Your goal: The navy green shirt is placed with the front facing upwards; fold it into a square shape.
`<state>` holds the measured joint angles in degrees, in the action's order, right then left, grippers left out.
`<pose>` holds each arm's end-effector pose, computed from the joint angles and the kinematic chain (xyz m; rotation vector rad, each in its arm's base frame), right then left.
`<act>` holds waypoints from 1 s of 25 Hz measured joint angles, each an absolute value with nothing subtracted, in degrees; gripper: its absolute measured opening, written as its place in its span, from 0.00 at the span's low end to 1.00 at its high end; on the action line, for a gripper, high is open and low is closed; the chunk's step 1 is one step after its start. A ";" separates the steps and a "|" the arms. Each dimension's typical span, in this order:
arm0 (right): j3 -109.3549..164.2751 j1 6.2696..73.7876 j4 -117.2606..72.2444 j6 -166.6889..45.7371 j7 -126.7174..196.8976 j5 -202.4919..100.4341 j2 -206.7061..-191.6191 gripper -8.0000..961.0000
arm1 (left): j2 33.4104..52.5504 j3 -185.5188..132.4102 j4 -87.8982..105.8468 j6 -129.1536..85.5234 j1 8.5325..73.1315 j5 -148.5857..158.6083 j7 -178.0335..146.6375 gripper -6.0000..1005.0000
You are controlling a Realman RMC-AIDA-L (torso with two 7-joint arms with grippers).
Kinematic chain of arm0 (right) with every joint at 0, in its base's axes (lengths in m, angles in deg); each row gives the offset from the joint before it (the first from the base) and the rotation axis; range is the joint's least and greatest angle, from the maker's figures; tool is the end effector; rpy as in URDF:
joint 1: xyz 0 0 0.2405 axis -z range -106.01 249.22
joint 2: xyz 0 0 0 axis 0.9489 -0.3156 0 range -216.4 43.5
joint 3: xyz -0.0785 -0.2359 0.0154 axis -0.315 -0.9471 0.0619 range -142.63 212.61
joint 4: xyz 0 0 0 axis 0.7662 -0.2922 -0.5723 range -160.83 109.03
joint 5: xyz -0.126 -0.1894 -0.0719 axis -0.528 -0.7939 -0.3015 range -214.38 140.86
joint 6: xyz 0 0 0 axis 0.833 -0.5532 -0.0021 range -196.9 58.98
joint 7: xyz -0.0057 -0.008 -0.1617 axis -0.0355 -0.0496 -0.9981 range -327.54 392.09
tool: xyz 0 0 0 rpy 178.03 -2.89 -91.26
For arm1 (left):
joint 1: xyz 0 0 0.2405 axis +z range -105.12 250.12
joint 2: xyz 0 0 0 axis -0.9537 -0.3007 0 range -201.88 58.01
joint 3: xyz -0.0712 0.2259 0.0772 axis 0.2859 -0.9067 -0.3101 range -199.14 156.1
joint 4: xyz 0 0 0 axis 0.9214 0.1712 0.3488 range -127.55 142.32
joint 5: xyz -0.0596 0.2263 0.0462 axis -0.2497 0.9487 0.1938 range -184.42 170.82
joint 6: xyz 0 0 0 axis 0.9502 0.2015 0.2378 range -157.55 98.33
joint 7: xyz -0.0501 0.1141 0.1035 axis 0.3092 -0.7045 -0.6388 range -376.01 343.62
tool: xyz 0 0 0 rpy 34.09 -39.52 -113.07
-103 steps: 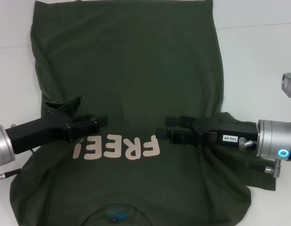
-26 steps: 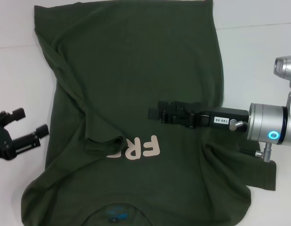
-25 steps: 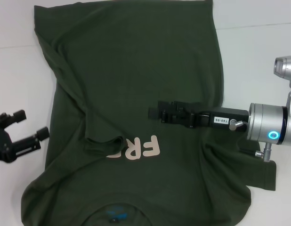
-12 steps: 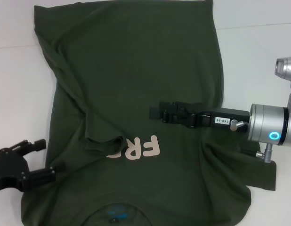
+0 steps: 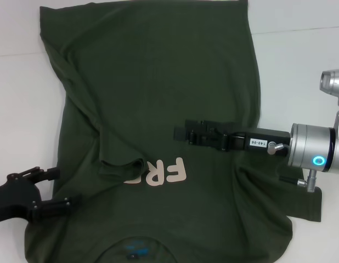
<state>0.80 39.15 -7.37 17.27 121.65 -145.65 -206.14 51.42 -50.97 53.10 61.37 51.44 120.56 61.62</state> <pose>0.2654 0.3385 -0.0615 -2.5284 1.2585 1.0559 -0.3316 0.3005 -0.0057 -2.6301 -0.7973 -0.5120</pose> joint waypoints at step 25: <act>0.89 39.18 -7.36 17.52 121.57 -145.66 -206.06 0.85 | 51.81 -55.89 52.47 56.37 49.93 120.87 65.34 0.78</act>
<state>0.89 39.18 -7.36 17.52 121.57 -145.66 -206.06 51.81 -55.89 52.47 56.37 49.93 120.87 65.34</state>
